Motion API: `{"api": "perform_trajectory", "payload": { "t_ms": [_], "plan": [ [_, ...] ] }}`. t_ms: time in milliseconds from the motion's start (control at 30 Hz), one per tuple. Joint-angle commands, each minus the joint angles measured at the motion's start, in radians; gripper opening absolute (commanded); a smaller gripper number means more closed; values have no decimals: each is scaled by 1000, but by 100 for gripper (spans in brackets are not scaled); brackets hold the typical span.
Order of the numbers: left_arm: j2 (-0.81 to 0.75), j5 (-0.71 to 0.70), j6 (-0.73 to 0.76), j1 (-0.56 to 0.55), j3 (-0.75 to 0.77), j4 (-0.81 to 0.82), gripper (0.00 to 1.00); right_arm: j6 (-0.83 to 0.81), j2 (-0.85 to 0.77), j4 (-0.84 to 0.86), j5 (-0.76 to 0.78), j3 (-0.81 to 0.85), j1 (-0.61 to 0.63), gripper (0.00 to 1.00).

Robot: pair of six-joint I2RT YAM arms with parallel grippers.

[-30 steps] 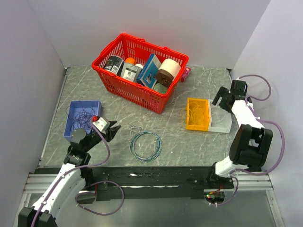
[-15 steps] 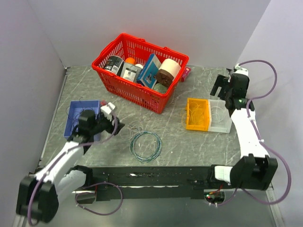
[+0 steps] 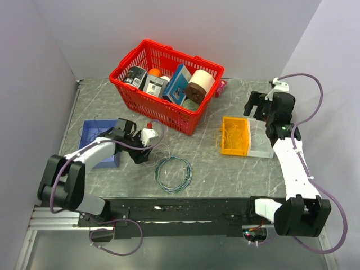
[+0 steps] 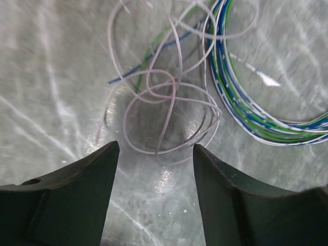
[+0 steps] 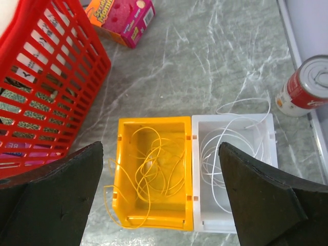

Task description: Untangle the cables

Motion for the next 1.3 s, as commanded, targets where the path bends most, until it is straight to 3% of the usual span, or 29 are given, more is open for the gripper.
{"api": "perform_trajectory", "payload": {
  "t_ms": [0,100,200,233,267,367,500,600,733,867,1033,1267],
  "plan": [
    [47,-30,49,-35,50,-10,65,-24,-41,62,-7,2,4,100],
    [75,-53,22,-64,47,18,61,-28,-38,65,8,-2,4,100],
    [87,-58,-11,-62,47,58,31,-29,-38,61,11,0,5,100],
    [81,-53,-3,-61,50,50,5,-29,-38,62,8,-3,5,100],
    [75,-52,-1,-61,53,44,1,-29,-44,68,5,-2,5,100],
    [39,-9,-12,-23,105,-34,1,-35,-66,94,-35,-14,7,100],
    [-63,210,23,63,267,-197,1,-84,-129,154,-119,-43,65,100],
    [-200,280,68,77,361,-300,1,-191,-172,174,-161,-49,200,100],
    [-311,402,56,77,453,-373,1,-327,-185,136,-357,0,384,100],
    [-389,421,-87,111,516,-283,1,-370,-143,98,-564,84,516,100],
    [-457,370,-245,122,570,-137,1,-371,-26,177,-624,150,713,100],
    [-491,349,-368,122,616,-13,1,-273,112,321,-756,219,752,100]
  ]
}}
